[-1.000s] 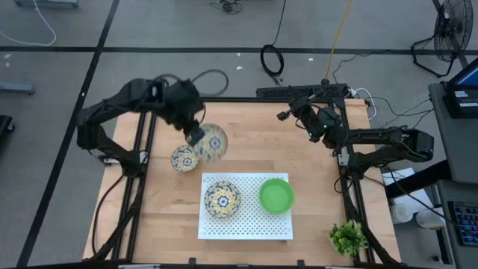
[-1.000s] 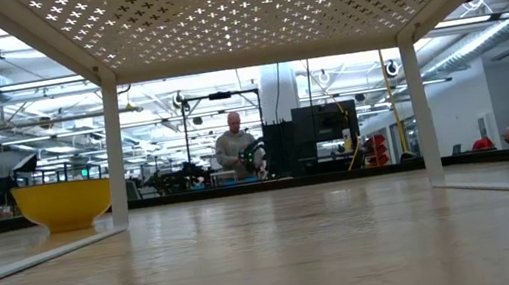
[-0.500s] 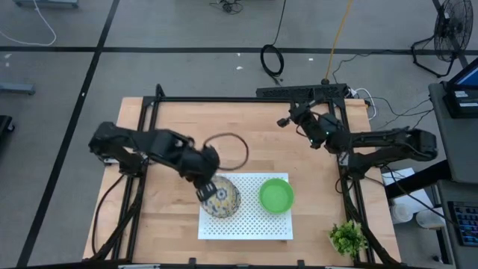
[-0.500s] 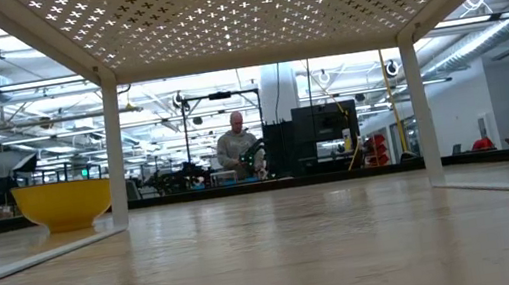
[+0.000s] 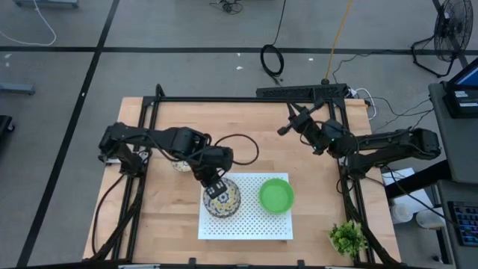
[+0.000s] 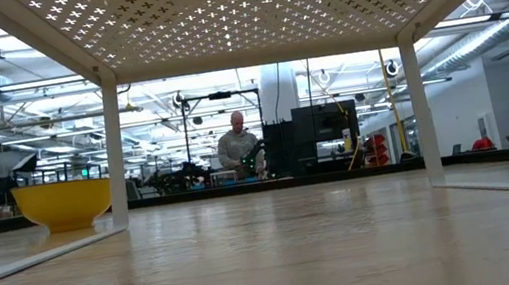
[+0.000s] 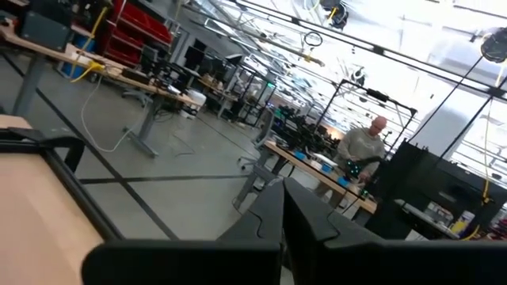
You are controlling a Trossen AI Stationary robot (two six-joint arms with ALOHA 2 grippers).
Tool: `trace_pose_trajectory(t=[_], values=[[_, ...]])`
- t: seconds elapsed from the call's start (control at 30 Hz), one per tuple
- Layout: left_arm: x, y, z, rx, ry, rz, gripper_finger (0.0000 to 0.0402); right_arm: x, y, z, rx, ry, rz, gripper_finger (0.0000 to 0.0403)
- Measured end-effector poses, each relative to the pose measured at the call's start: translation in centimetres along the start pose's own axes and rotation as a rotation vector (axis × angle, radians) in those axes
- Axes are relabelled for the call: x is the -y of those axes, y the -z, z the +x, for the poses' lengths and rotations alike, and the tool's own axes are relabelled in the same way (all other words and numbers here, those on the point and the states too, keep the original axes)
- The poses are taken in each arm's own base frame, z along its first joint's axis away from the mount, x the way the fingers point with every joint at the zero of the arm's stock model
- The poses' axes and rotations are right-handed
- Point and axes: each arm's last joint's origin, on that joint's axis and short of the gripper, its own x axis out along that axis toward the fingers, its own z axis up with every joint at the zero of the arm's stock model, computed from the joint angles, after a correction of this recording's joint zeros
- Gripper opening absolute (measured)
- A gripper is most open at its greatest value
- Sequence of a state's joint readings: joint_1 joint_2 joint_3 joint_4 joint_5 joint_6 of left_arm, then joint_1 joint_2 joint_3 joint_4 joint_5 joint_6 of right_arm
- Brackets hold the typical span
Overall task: Pick & Place Mini bowls
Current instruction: Stack the right white bowl on the top of the white bowl on the shelf
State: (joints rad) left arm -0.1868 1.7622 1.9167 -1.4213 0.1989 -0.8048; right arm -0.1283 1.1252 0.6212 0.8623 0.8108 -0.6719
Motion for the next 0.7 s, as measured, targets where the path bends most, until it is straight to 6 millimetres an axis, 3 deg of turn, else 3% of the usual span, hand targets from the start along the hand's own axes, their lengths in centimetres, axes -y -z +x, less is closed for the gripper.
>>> trace_pose_trajectory(t=[0.7], values=[[-0.71, -0.98, 0.4, -0.033, 0.009, 0.053, 0.0008, 0.01, 0.02, 0.01, -0.003, 0.003, -0.006, 0.0]])
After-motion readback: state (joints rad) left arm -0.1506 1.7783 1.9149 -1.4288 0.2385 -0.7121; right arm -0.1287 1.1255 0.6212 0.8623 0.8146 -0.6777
